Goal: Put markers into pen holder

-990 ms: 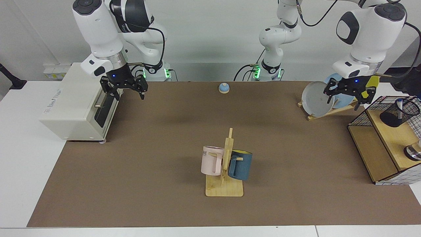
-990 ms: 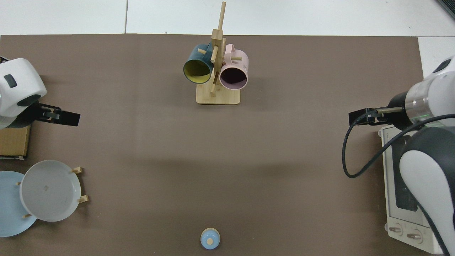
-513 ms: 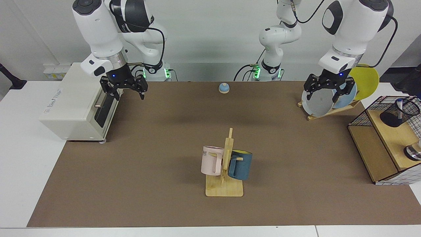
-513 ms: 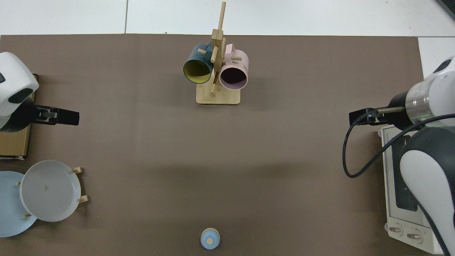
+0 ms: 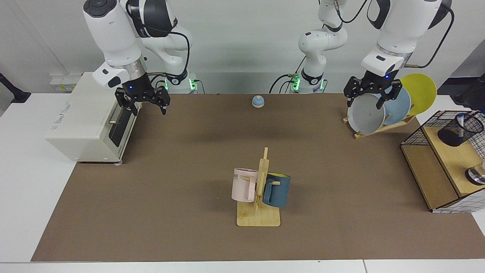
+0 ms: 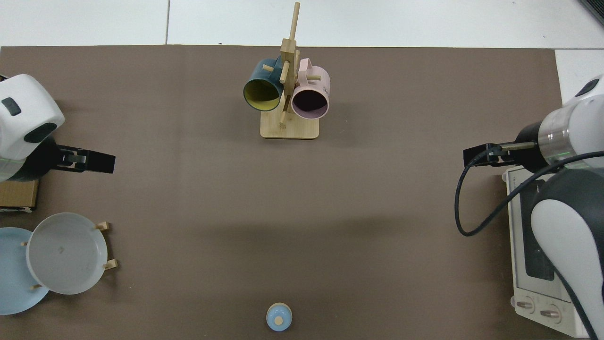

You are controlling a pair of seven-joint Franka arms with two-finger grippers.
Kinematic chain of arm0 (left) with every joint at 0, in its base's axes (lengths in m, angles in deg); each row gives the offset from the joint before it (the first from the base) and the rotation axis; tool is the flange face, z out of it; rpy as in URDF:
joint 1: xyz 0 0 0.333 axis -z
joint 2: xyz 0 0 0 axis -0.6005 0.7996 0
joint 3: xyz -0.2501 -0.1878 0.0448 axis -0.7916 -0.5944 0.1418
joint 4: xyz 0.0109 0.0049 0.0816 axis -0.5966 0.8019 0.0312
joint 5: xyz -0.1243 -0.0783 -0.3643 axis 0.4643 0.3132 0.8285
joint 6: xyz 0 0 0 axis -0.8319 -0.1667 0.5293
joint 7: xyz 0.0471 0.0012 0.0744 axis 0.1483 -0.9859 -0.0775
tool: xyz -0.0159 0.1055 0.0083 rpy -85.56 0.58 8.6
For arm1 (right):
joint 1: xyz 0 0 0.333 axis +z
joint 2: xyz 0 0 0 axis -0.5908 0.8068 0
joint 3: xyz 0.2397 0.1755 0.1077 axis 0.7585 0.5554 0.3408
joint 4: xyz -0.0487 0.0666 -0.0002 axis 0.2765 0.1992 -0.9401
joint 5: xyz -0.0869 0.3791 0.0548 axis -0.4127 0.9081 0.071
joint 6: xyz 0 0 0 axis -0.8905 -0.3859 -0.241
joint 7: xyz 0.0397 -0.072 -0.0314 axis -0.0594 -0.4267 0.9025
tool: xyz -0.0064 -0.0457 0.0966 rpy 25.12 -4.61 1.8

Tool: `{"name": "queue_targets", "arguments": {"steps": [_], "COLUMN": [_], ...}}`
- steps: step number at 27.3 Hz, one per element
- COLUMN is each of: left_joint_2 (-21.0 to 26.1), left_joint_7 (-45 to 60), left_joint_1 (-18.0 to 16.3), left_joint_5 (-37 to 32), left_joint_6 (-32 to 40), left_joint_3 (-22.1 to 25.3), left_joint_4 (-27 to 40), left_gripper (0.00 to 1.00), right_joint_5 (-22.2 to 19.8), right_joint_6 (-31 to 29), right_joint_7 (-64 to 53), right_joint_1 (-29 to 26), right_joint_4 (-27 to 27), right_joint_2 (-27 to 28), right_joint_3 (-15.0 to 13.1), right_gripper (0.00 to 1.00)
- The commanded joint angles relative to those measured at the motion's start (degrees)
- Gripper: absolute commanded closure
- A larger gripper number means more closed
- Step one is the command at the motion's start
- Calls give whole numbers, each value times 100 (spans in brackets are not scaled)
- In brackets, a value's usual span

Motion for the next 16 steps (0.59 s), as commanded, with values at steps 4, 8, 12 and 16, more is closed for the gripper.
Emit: {"name": "queue_targets", "arguments": {"steps": [4,8,12,16], "left_joint_2": [175,158,149,123], "left_joint_7": [145,136,119,110], "left_joint_1": [893,972,990,1042], "left_joint_5": [21,3,20,21], "left_joint_6": [274,204,169,177], "left_joint_3": [798,816,930,939], "left_joint_4": [-410,-392,-392,-375], "left_gripper": [0,0,0,0], "right_joint_5": [9,9,9,9], "right_joint_6": [-87,-87,-87,-87], "right_joint_7": [-14,-14,-14,-14], "right_joint_1": [-102,-102,-102,-102], "right_joint_4": [-60,-60,-51,-60], "right_joint_2": [-47,-38,-38,-47], "right_joint_3": [75,75,75,75], "right_gripper": [0,0,0,0]}}
